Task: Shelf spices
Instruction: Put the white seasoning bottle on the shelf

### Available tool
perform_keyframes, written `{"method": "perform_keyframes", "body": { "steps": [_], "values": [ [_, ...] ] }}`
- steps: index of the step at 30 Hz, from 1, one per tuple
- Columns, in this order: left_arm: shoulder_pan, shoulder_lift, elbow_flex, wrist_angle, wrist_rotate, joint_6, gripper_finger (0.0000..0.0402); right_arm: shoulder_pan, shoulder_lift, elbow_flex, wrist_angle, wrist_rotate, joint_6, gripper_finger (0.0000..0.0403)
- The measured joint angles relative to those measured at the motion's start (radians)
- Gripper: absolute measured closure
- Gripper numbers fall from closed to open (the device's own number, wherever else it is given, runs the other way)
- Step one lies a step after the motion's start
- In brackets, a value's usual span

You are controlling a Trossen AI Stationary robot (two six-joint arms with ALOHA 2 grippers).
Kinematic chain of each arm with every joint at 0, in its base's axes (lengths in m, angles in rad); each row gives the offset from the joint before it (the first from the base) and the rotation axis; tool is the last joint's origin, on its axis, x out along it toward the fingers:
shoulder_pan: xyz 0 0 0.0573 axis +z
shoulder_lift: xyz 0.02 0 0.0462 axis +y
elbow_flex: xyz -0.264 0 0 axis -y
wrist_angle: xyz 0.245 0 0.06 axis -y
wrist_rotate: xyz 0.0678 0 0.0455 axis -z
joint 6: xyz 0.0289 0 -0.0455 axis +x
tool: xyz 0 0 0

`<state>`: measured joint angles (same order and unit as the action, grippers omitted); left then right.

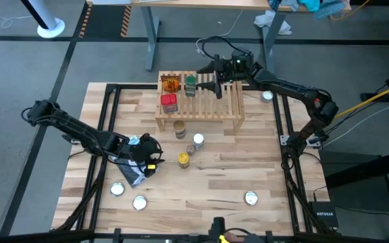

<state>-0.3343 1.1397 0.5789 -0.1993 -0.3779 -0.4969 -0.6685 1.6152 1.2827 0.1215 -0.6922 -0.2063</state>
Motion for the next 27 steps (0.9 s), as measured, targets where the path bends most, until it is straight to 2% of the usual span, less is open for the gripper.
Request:
{"method": "perform_keyframes", "body": {
  "steps": [7,13,16,21,27],
  "values": [
    [0.0,0.0,0.0,0.0,0.0,0.0,0.0219,0.001,-0.133,0.0,-0.149,-0.057,0.005,0.0116],
    [0.0,0.0,0.0,0.0,0.0,0.0,0.0219,0.024,-0.274,0.0,-0.43,-0.081,0.07,0.0116],
    [0.0,0.0,0.0,0.0,0.0,0.0,0.0219,0.074,-0.344,0.0,-0.6,0.012,0.051,0.0116],
    [0.0,0.0,0.0,0.0,0.0,0.0,0.0219,0.223,-0.42,0.0,-0.862,0.29,0.046,0.0116],
    [0.0,0.0,0.0,0.0,0.0,-0.001,0.0219,0.437,-0.448,0.0,-1.09,0.597,0.2,0.0116]
  ]
}}
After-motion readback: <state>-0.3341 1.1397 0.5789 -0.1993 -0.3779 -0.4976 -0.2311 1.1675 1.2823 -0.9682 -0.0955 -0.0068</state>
